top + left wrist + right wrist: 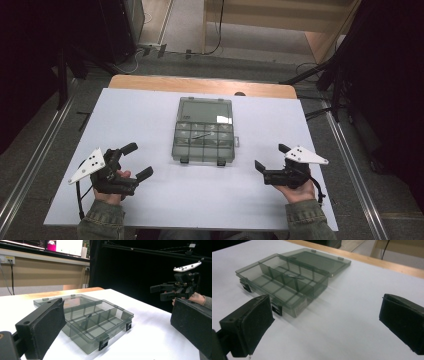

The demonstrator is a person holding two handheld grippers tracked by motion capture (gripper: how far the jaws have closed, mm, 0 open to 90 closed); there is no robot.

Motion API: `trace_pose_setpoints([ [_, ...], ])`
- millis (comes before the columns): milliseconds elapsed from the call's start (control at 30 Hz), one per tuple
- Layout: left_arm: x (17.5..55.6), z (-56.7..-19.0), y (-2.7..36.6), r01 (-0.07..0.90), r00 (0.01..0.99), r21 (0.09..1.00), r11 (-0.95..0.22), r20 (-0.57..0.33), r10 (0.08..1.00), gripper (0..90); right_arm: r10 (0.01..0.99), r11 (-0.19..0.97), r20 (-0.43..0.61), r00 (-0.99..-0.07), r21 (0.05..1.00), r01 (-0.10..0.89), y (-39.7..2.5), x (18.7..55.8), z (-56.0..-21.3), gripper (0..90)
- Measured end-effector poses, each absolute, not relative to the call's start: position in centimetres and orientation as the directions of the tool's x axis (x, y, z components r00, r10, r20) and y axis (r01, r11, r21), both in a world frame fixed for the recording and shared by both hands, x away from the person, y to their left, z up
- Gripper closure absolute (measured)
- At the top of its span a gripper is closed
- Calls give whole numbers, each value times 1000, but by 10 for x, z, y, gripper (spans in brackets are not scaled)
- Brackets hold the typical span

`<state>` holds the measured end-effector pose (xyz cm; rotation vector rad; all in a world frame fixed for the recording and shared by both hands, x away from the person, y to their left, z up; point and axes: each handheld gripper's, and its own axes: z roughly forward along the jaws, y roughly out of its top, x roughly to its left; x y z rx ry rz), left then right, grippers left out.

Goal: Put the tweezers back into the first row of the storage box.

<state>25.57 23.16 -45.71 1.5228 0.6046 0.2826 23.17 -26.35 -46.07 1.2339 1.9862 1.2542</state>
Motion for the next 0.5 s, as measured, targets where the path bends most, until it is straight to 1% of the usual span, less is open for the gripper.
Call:
trace_pose_setpoints([
  [333,256,-457,229,197,827,979,48,-192,528,0,887,105,88,-454,918,383,-287,211,-490,0],
  [500,256,-457,229,198,829,979,43,-191,525,0,893,83,77,-443,940,330,-295,199,-501,0],
])
